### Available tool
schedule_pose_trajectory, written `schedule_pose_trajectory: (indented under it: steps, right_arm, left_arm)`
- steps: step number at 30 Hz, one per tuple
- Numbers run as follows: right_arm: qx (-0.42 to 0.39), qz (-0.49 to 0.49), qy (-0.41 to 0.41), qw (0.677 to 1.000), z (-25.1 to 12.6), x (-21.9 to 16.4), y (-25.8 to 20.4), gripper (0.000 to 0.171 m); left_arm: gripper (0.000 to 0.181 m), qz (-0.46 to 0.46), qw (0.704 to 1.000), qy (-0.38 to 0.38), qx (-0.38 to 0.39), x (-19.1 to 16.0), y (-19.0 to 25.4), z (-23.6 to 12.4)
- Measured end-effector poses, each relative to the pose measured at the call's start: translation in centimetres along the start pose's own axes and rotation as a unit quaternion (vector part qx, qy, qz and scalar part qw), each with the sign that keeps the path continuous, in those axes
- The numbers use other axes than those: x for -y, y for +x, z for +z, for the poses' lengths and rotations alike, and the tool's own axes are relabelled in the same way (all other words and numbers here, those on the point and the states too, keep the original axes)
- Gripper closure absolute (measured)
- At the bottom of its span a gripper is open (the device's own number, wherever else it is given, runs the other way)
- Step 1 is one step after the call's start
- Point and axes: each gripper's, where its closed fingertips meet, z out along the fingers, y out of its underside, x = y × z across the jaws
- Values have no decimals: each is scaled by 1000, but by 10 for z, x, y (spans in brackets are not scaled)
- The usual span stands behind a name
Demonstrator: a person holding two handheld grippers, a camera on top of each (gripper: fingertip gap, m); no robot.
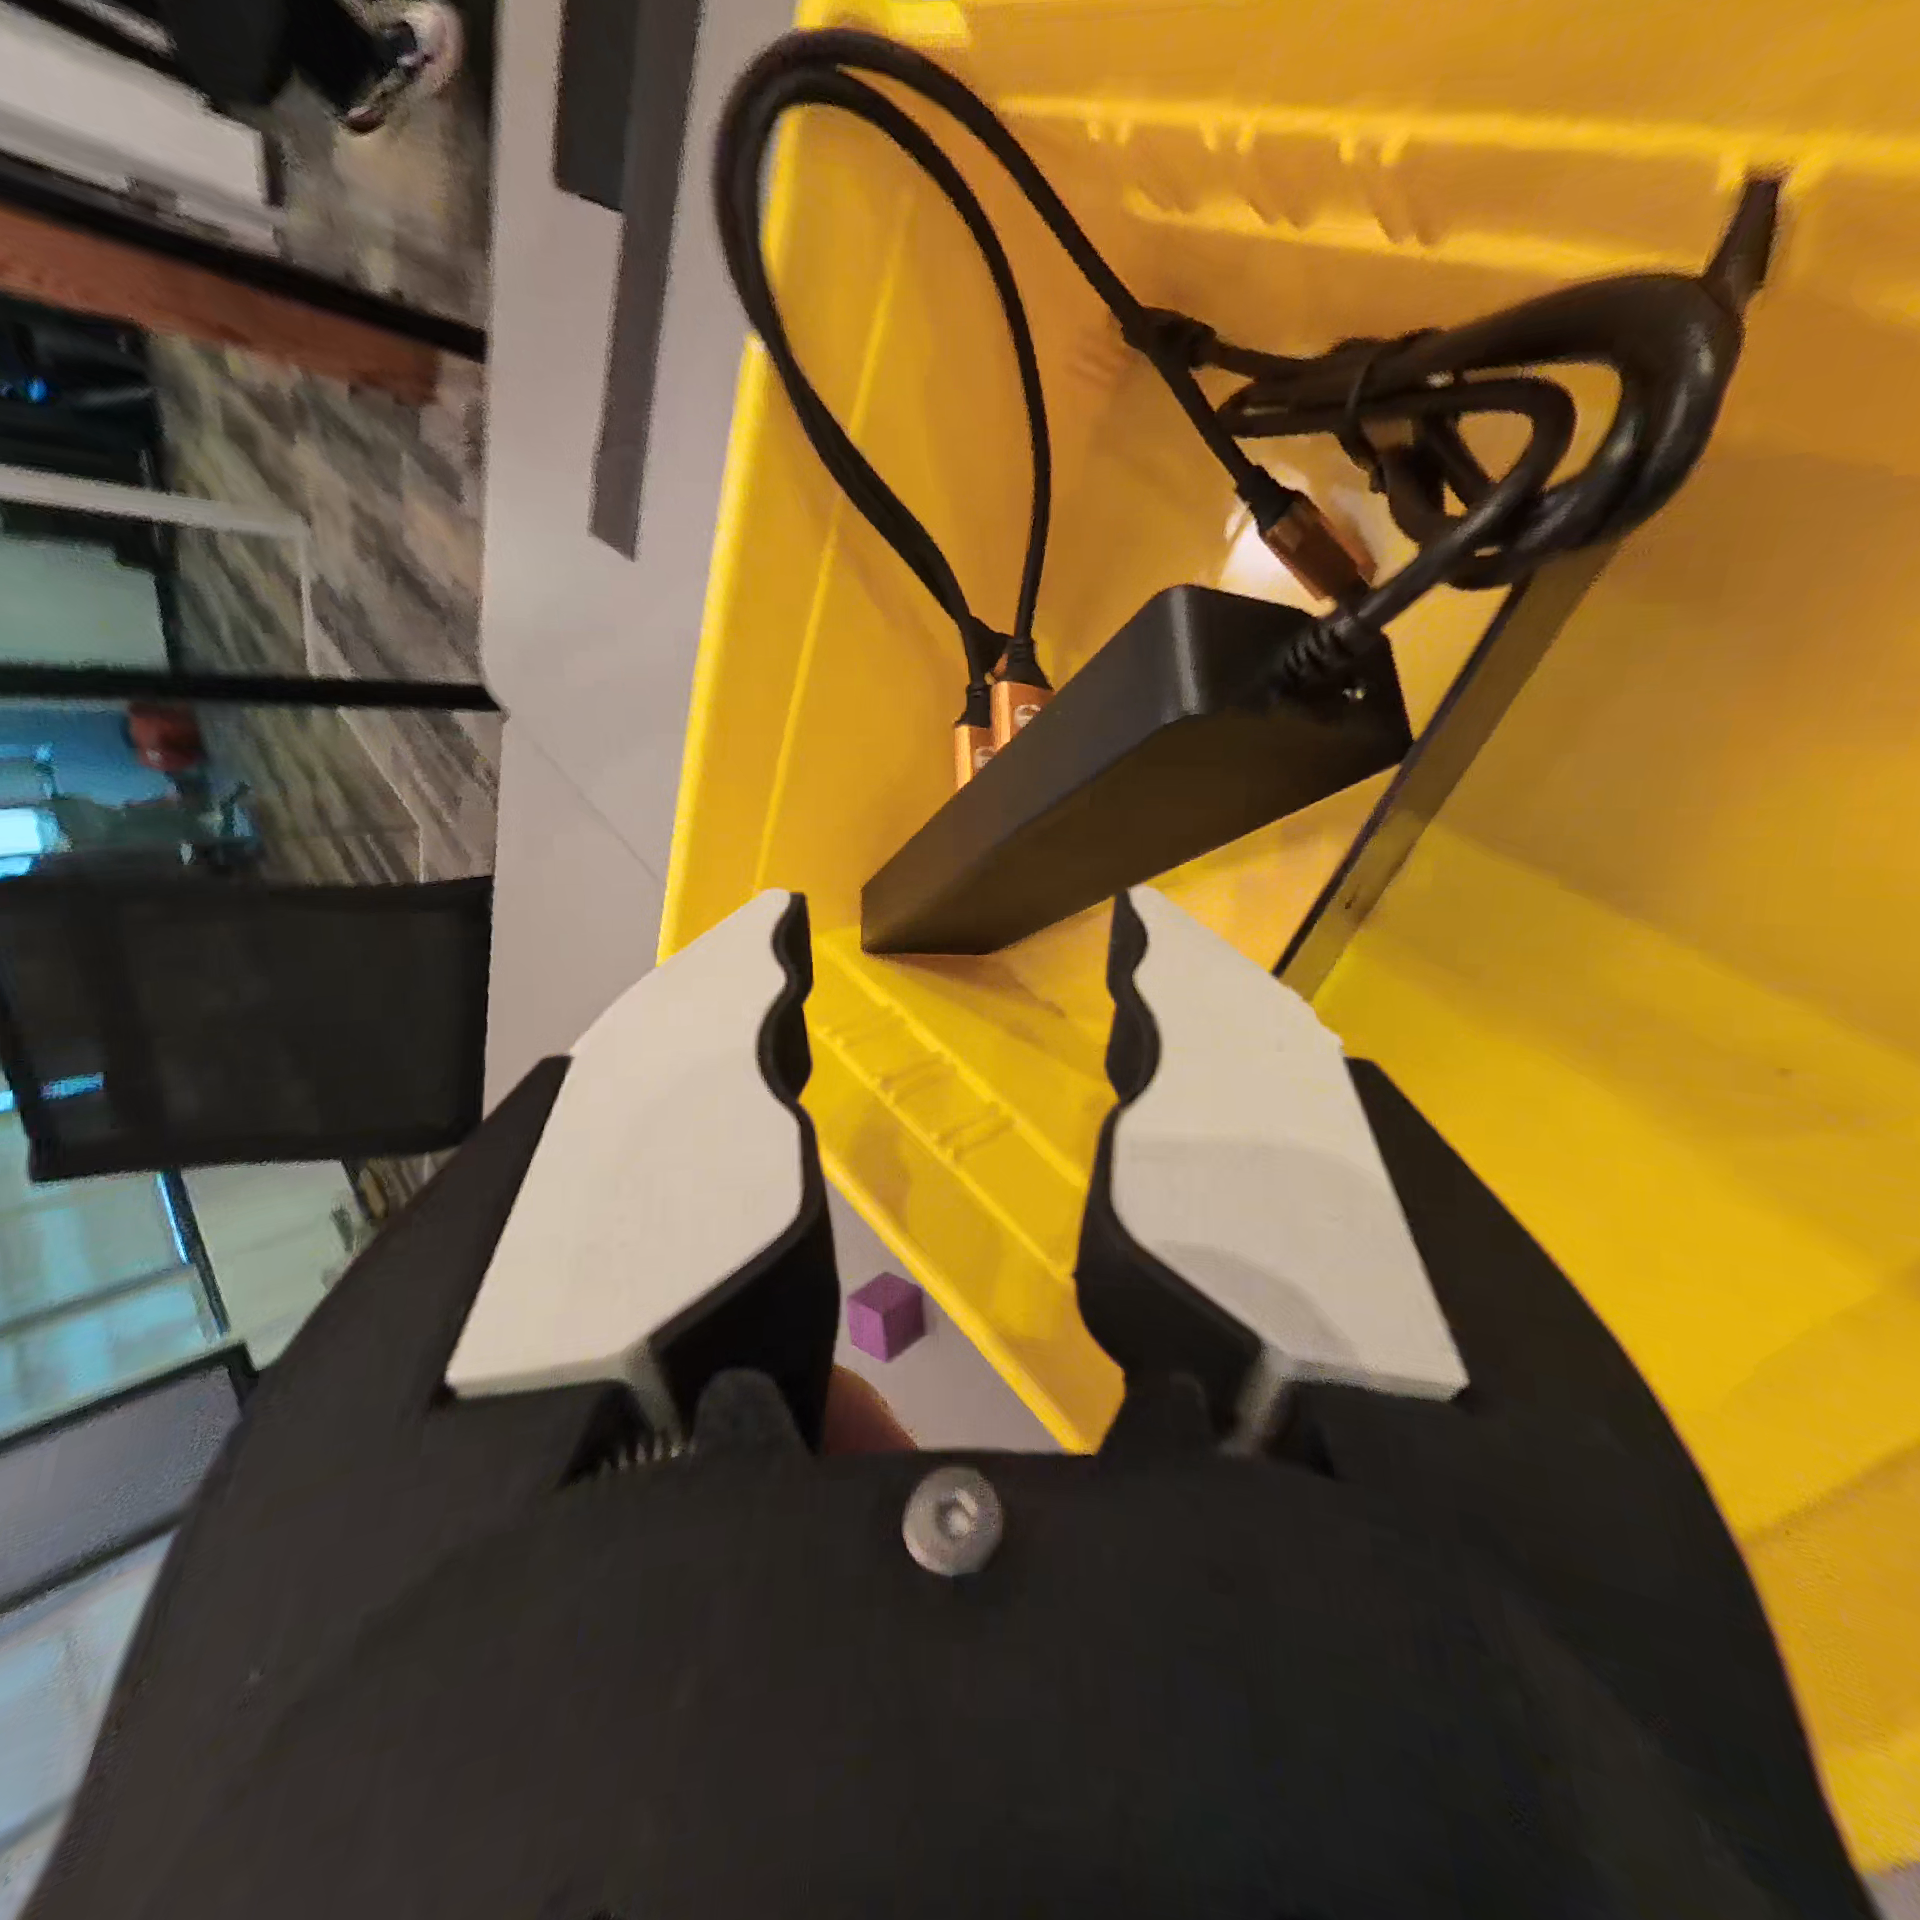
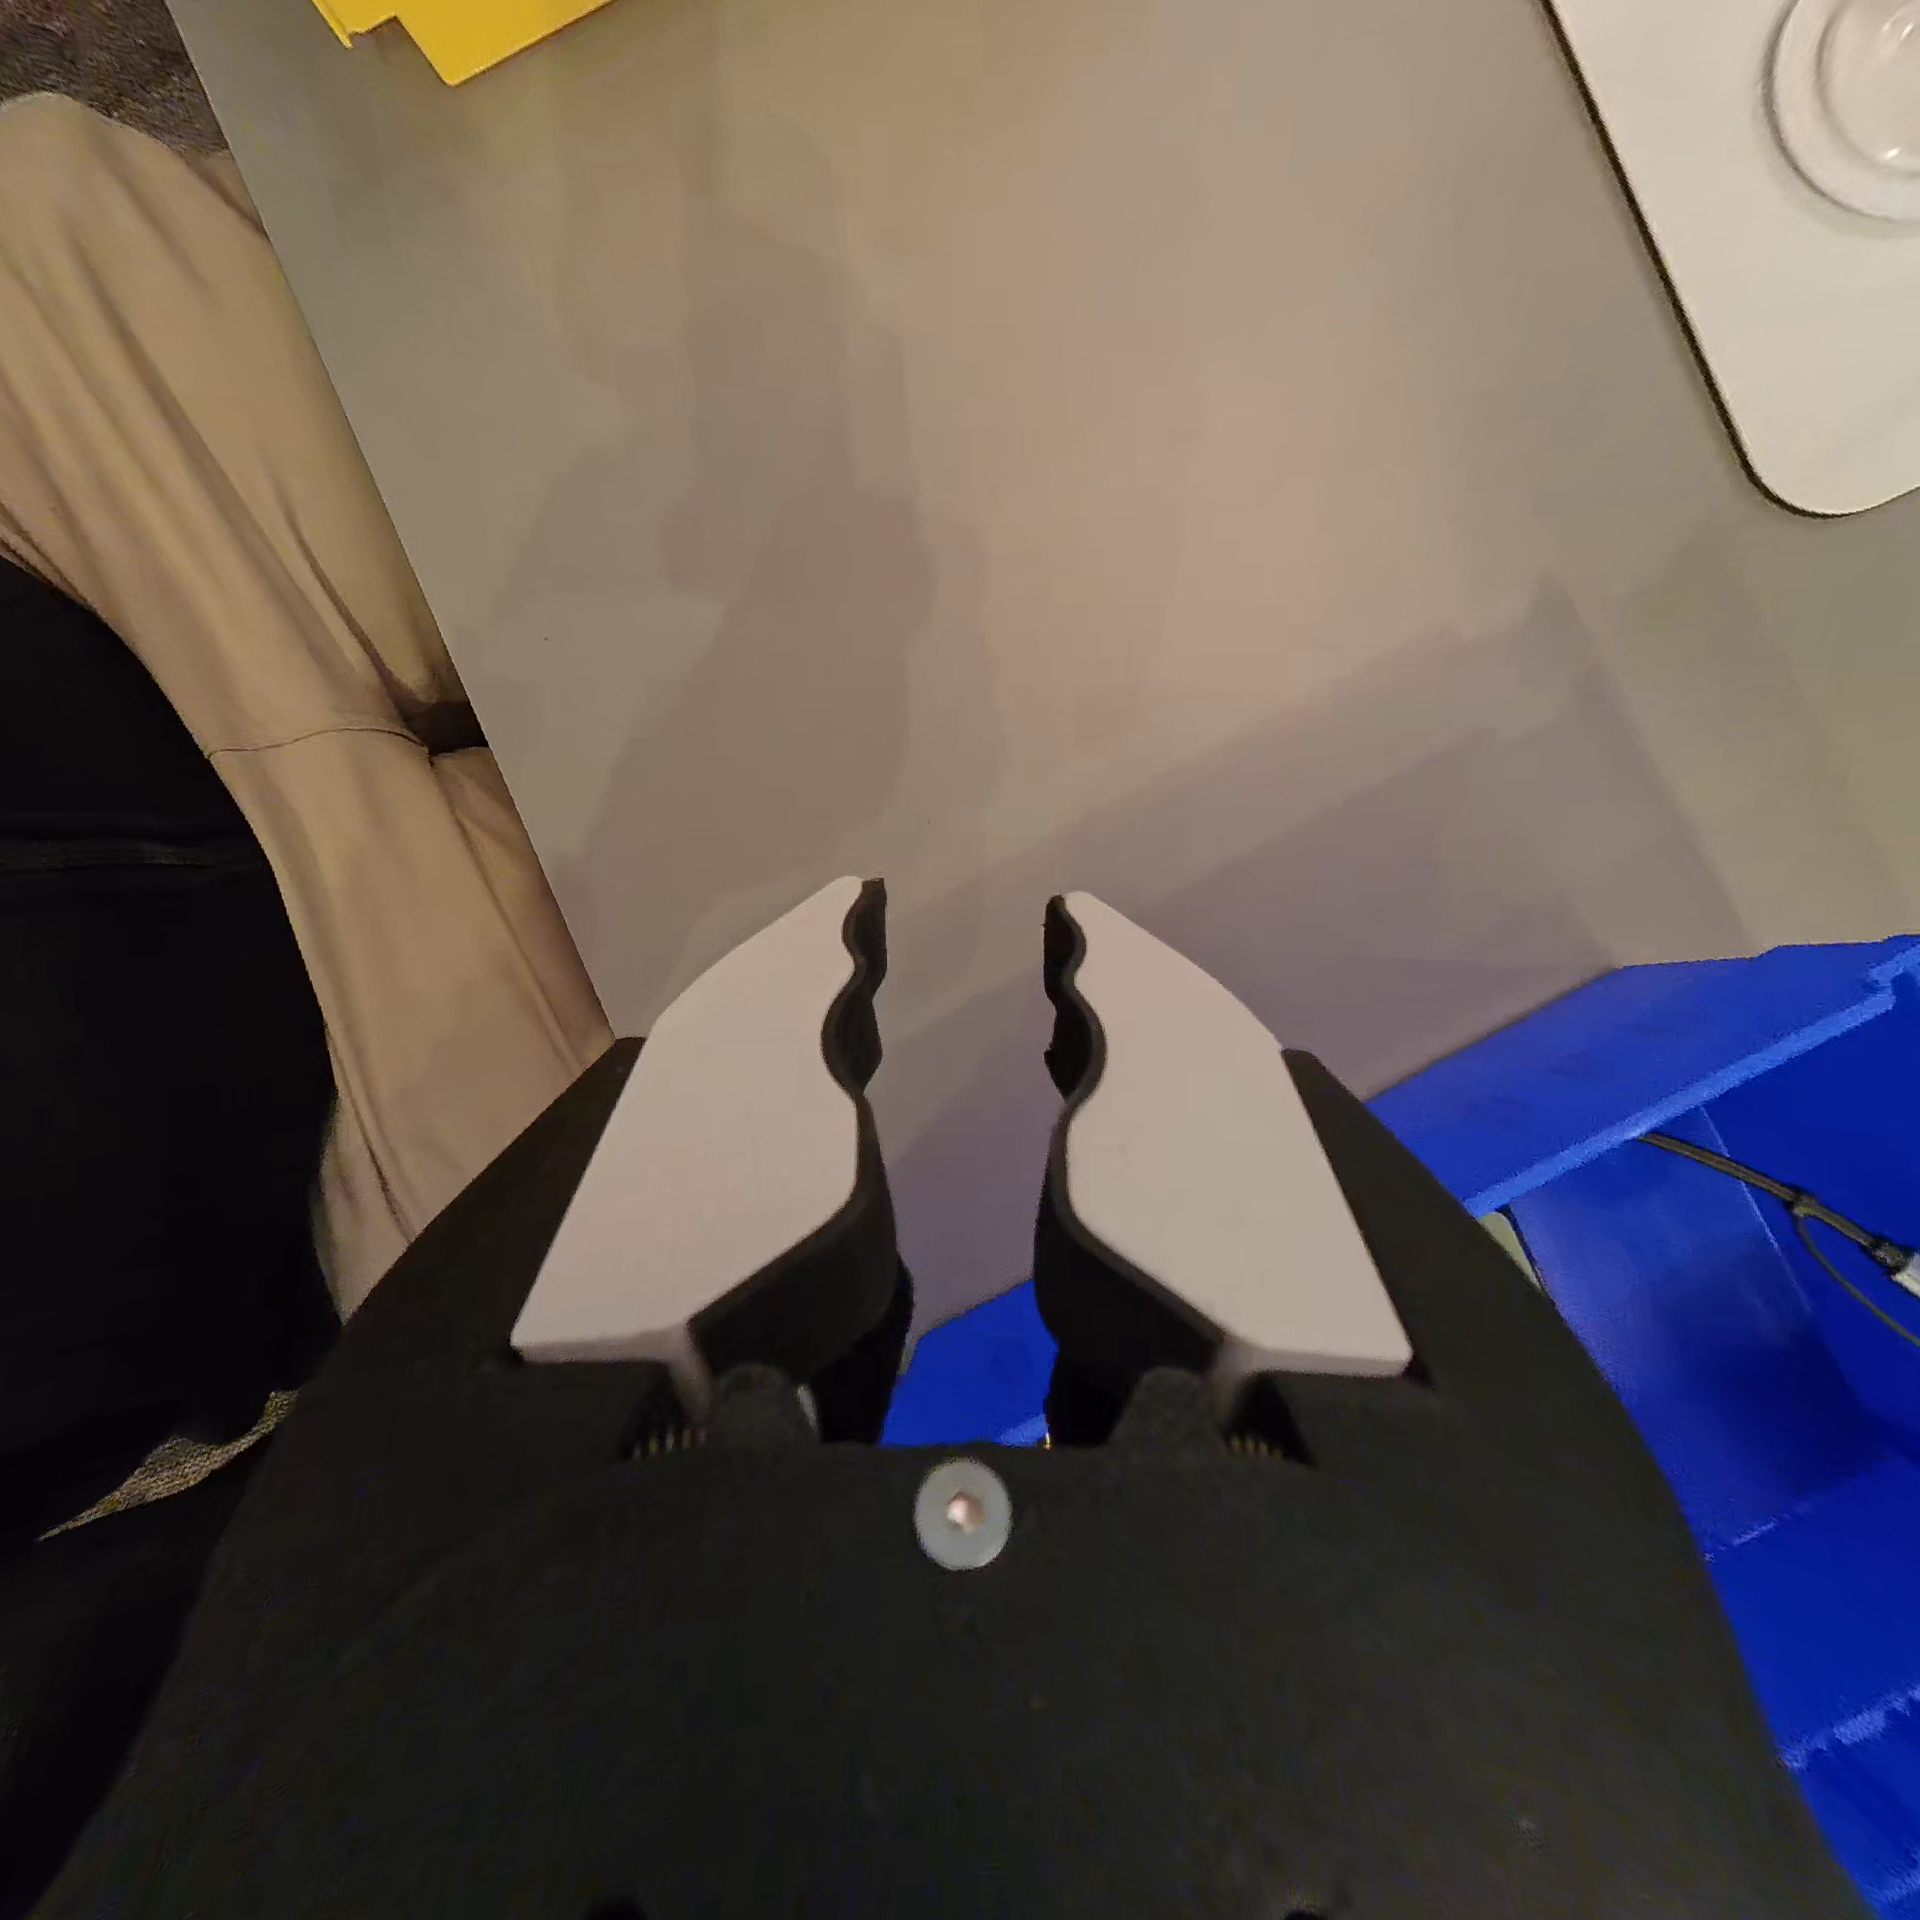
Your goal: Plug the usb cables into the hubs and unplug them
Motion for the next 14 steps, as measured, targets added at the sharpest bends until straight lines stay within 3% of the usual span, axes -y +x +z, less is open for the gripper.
schedule_pose_trajectory:
  steps: [1,9,11,14]
  right_arm:
    - [1,0,2,1000,1,0,0,142]
    - [10,8,4,1000,6,-2,0,143]
    - [12,10,3,1000,9,-4,0,143]
    - [15,13,3,1000,11,-5,0,143]
  left_arm:
    - [126,23,1000,-6,-11,0,1,5]
    - [130,182,979,-12,-94,6,16,37]
    - [143,199,973,-4,-113,8,22,38]
    - [145,209,973,8,-100,10,22,38]
